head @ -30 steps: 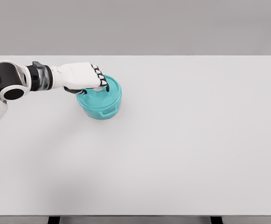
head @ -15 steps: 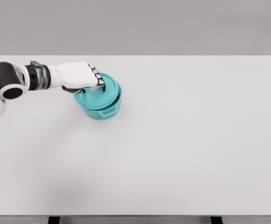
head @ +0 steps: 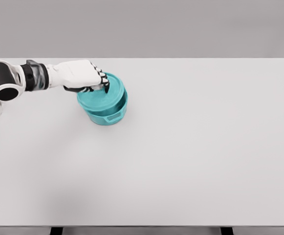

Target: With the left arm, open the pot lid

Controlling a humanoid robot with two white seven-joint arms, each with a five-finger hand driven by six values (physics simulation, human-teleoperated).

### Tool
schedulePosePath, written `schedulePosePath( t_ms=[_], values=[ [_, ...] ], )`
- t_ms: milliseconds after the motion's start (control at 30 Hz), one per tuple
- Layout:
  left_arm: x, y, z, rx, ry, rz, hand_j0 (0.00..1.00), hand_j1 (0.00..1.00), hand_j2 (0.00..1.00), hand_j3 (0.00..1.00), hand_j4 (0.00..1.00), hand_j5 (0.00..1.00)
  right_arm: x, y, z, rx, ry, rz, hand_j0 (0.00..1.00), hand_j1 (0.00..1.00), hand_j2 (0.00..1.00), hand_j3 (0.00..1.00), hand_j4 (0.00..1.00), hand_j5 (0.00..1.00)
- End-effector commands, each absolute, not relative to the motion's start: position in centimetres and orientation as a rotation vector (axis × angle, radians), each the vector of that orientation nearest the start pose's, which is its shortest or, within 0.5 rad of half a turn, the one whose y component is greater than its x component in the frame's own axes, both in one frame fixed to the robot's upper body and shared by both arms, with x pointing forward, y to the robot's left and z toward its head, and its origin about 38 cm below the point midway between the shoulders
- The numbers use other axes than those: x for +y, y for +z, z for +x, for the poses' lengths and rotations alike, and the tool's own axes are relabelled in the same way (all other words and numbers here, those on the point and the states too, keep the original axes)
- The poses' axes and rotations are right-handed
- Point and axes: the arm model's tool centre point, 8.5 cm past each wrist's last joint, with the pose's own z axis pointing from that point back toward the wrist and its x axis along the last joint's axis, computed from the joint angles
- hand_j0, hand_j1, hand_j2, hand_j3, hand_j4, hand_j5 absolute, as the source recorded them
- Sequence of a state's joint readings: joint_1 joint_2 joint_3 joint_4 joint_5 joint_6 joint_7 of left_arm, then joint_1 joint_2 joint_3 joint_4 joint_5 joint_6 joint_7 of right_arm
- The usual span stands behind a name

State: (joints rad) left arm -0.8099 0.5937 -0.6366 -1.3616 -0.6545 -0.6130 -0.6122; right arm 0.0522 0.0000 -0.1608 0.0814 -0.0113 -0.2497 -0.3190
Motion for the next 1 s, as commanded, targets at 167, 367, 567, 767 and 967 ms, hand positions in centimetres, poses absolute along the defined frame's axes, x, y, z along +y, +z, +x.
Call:
schedulePosePath(
  t_ms=[167, 367, 567, 767, 967],
  values=[
    [31.0, 27.1, 46.8, 1.875, 3.050, -0.815, 0.45, 0.45, 0.45, 0.45, 0.45, 0.45, -29.7, -25.0, -4.1, -0.096, -0.186, -0.425, 1.00, 1.00, 1.00, 1.00, 1.00, 1.00],
    [38.5, 28.6, 45.2, 1.783, 3.161, -1.043, 0.45, 0.45, 0.45, 0.45, 0.45, 0.45, -29.7, -25.0, -4.1, -0.096, -0.186, -0.425, 1.00, 1.00, 1.00, 1.00, 1.00, 1.00],
    [40.3, 25.7, 44.0, 1.712, 3.281, -1.000, 0.46, 0.46, 0.46, 0.46, 0.46, 0.46, -29.7, -25.0, -4.1, -0.096, -0.186, -0.425, 1.00, 1.00, 1.00, 1.00, 1.00, 1.00],
    [41.3, 22.1, 42.4, 1.649, 3.399, -0.906, 0.46, 0.46, 0.46, 0.46, 0.46, 0.46, -29.7, -25.0, -4.1, -0.096, -0.186, -0.425, 1.00, 1.00, 1.00, 1.00, 1.00, 1.00],
    [41.9, 21.1, 41.8, 1.624, 3.442, -0.880, 0.46, 0.46, 0.46, 0.46, 0.46, 0.46, -29.7, -25.0, -4.1, -0.096, -0.186, -0.425, 1.00, 1.00, 1.00, 1.00, 1.00, 1.00]
  ],
)
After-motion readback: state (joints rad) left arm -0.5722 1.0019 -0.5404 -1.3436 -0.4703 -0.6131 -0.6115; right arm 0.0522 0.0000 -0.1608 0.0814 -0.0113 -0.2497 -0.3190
